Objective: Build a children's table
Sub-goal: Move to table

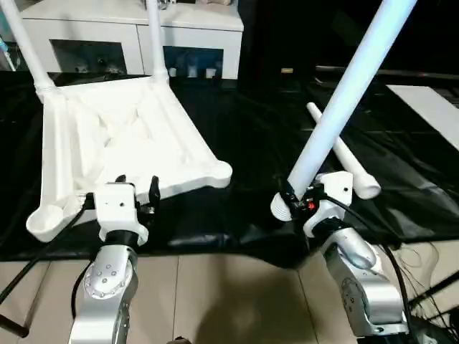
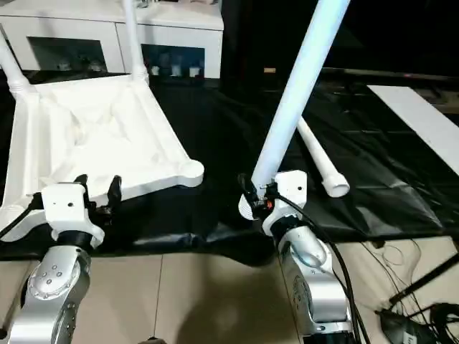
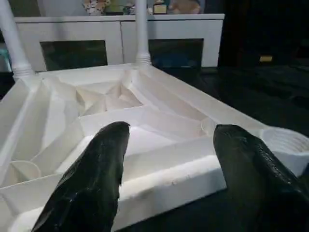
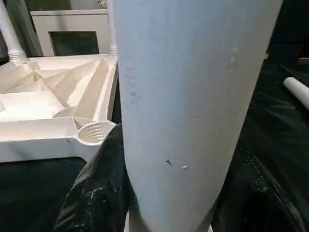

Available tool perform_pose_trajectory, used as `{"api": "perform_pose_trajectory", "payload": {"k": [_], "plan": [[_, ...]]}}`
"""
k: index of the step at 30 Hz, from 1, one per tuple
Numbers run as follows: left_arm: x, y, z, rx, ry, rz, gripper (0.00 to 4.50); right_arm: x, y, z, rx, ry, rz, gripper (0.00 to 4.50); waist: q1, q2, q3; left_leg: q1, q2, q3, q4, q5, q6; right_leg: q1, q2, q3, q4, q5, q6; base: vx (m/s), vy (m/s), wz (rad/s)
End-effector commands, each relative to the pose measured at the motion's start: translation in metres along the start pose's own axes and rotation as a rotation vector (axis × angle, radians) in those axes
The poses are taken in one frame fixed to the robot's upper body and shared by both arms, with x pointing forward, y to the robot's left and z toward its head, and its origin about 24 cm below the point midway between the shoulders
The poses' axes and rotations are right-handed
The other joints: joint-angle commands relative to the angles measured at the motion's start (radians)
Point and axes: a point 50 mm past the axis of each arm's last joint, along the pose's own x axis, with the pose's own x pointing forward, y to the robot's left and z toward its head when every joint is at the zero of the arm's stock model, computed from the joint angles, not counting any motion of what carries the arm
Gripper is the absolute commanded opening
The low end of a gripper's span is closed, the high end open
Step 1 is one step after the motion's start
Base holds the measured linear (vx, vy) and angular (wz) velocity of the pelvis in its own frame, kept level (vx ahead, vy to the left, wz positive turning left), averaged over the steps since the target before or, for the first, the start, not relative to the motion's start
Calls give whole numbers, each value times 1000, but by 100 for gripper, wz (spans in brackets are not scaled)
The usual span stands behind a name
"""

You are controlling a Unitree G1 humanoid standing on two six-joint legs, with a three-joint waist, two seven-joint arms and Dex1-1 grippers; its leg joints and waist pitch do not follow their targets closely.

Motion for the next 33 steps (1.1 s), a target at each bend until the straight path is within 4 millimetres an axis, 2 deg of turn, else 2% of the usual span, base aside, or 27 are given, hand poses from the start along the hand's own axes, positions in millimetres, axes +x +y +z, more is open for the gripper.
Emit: {"api": "perform_pose_trajectory", "payload": {"k": [1,5,8,9,10,11,12,13,14,15,16,17,18,19,20,21,22,24,25,26,27,28,29,30,31,32,33], "plan": [[0,-3,5,28,-27,3,320,2,-3,5,-8,-21,0,184,-5,10,-31,22,158,-96,-143,-563,-153,6,-109,61,-80,-386,-139,-54,-9,-3],[2,-6,7,4,-39,0,320,3,-3,3,-32,-9,1,184,-2,8,-25,34,157,-93,-127,-585,-142,-5,-127,65,-103,-540,-132,-55,-11,-1],[6,-8,11,-6,-59,-11,320,3,-1,3,-47,-14,13,184,-3,13,-20,43,156,-96,-131,-674,-168,-11,-110,51,-105,-579,-111,-60,-4,2],[6,-8,11,-6,-59,-11,320,3,-1,3,-47,-14,13,184,-7,19,-16,50,160,-104,-144,-765,-194,-5,-91,33,-99,-591,-96,-60,3,1],[7,-9,12,6,-62,-17,320,3,-1,4,-50,-14,10,184,-13,33,-12,48,172,-109,-184,-898,-219,18,-46,1,-75,-544,-79,0,0,0],[8,-9,12,14,-65,-22,320,3,-2,4,-51,-15,7,184,-8,46,-11,35,187,-104,-227,-958,-225,40,-18,-15,-20,-458,-79,0,0,0],[8,-10,12,13,-65,-25,320,3,-3,4,-49,-17,-3,184,30,51,-3,-43,205,-69,-313,-1060,-197,111,39,-44,172,-242,-52,-86,-26,14],[9,-12,12,9,-65,-37,320,3,-5,4,-10,-28,-24,184,81,49,-8,-20,195,-15,-290,-968,-132,89,55,-33,177,-232,-60,-72,-108,26],[9,-12,12,9,-64,-38,320,3,-6,4,-9,-29,-26,184,79,39,-20,2,212,-8,-277,-922,-130,92,35,1,163,-325,-70,-72,-108,26],[9,-13,11,10,-60,-43,320,3,-6,4,-15,-27,-28,184,70,-6,-25,94,178,5,-148,-794,-156,40,-34,51,22,-674,-150,49,-192,16],[9,-13,10,9,-58,-43,320,3,-6,4,-22,-26,-26,184,70,-30,6,85,69,-6,137,-199,-3,36,-152,140,-193,-1051,-300,123,-160,3],[9,-13,10,9,-56,-43,320,3,-6,4,-26,-25,-25,184,101,-11,23,-37,51,-37,168,-51,50,159,-141,178,-178,-1080,-340,123,-160,3],[9,-13,9,9,-56,-45,320,3,-6,4,-26,-25,-24,184,101,-11,23,-37,51,-37,168,-51,50,159,-141,178,-178,-1080,-340,114,-79,3],[10,-14,9,10,-54,-47,320,3,-6,4,-26,-25,-24,184,119,6,3,14,91,-44,84,-152,6,179,-80,129,-136,-795,-343,72,-49,16],[10,-14,9,10,-54,-50,320,3,-6,4,-26,-26,-25,184,120,23,-12,58,108,-41,22,-189,-13,170,-39,86,-117,-674,-323,72,-49,16],[10,-14,8,10,-54,-51,320,3,-6,4,-26,-27,-26,184,90,71,-50,218,262,-199,-124,-262,-40,43,47,20,57,-371,-182,31,-36,28],[10,-15,8,10,-54,-56,320,3,-7,4,-24,-30,-29,184,32,56,-80,229,316,-248,-152,-161,12,-8,31,15,145,-206,-33,60,-45,2],[10,-16,8,9,-53,-64,320,2,-7,4,-25,-33,-37,184,28,63,-75,211,274,-217,-135,-41,76,-49,19,21,155,-149,7,81,-52,-4],[10,-16,8,9,-52,-67,320,3,-8,4,-26,-34,-40,184,13,47,-69,182,231,-169,-154,-36,185,-63,17,24,146,-49,8,93,-91,1],[10,-17,8,9,-51,-69,320,3,-8,4,-26,-35,-41,184,9,41,-66,185,220,-158,-159,-41,224,-73,11,28,132,-11,-10,93,-91,1],[11,-17,8,9,-51,-71,320,3,-9,4,-26,-35,-46,184,-2,16,-53,172,187,-119,-166,-98,271,-53,-6,43,64,72,-95,121,-158,-2],[11,-17,7,9,-50,-72,320,3,-9,3,-27,-35,-48,184,-5,1,-48,148,157,-90,-170,-153,270,-19,-8,50,28,73,-151,133,-208,3],[11,-17,7,10,-50,-73,320,2,-9,3,-27,-35,-49,184,15,-55,-56,90,25,-20,-57,-208,240,87,-40,120,-74,-107,-324,133,-208,3],[11,-17,7,10,-50,-73,320,2,-9,3,-27,-35,-49,184,44,-31,-39,100,16,-6,39,-224,210,84,-111,153,-150,-349,-452,144,-212,3],[11,-17,7,10,-49,-75,320,2,-10,3,-31,-36,-48,184,60,-47,-63,9,32,-19,130,-86,80,159,-109,166,-112,-399,-538,151,-179,2],[11,-17,7,10,-49,-75,320,2,-10,3,-32,-36,-48,184,61,-41,-61,-3,40,-24,129,-66,55,158,-109,170,-107,-305,-550,151,-179,2],[12,-17,7,11,-48,-75,320,3,-10,3,-34,-37,-47,184,54,-26,-53,-12,52,-27,117,-14,15,151,-105,134,-104,-202,-525,140,-163,3]]}}
